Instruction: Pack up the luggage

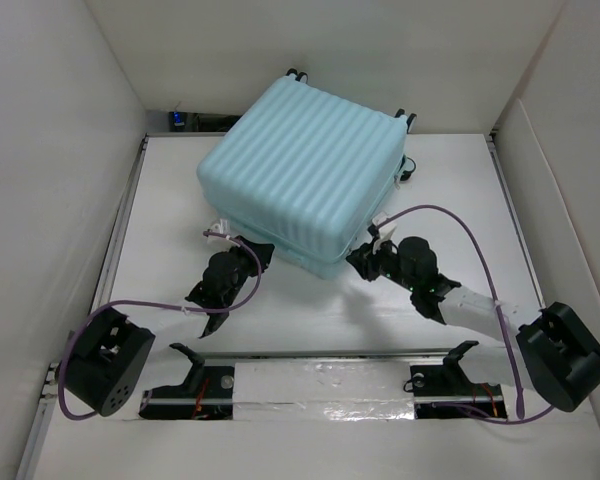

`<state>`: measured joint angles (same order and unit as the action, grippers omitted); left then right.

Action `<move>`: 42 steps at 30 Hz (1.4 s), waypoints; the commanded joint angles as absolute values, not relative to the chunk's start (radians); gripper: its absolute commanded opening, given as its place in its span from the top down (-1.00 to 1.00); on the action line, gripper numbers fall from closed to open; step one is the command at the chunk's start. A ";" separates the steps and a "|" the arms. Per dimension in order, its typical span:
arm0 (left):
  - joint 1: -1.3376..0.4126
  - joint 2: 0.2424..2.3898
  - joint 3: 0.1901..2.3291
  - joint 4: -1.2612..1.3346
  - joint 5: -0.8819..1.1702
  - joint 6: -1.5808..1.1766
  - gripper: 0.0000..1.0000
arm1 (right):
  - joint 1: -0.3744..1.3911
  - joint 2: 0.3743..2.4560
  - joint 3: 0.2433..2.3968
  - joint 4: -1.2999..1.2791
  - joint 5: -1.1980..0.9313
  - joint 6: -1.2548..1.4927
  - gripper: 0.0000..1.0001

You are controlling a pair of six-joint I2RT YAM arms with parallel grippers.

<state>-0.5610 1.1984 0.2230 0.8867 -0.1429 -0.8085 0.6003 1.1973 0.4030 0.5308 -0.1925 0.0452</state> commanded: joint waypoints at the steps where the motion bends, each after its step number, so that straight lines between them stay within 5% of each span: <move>1: -0.568 1.215 0.230 0.916 -0.098 -0.802 1.00 | 0.617 1.169 0.448 0.696 -0.207 0.034 0.40; 11: -0.568 1.213 0.224 0.920 -0.098 -0.805 1.00 | 0.664 1.121 0.431 0.680 -0.147 0.043 0.99; 30: -0.568 1.233 0.285 0.928 -0.077 -0.805 1.00 | 1.308 1.186 0.460 0.496 0.216 0.278 1.00; 42: -0.589 1.241 0.270 0.951 -0.045 -0.805 1.00 | 1.374 1.566 0.831 0.534 0.383 0.256 1.00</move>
<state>-0.5709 1.2396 0.2459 0.9085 -0.1246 -0.8017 1.3808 1.5597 0.7593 0.4801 0.3115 0.2512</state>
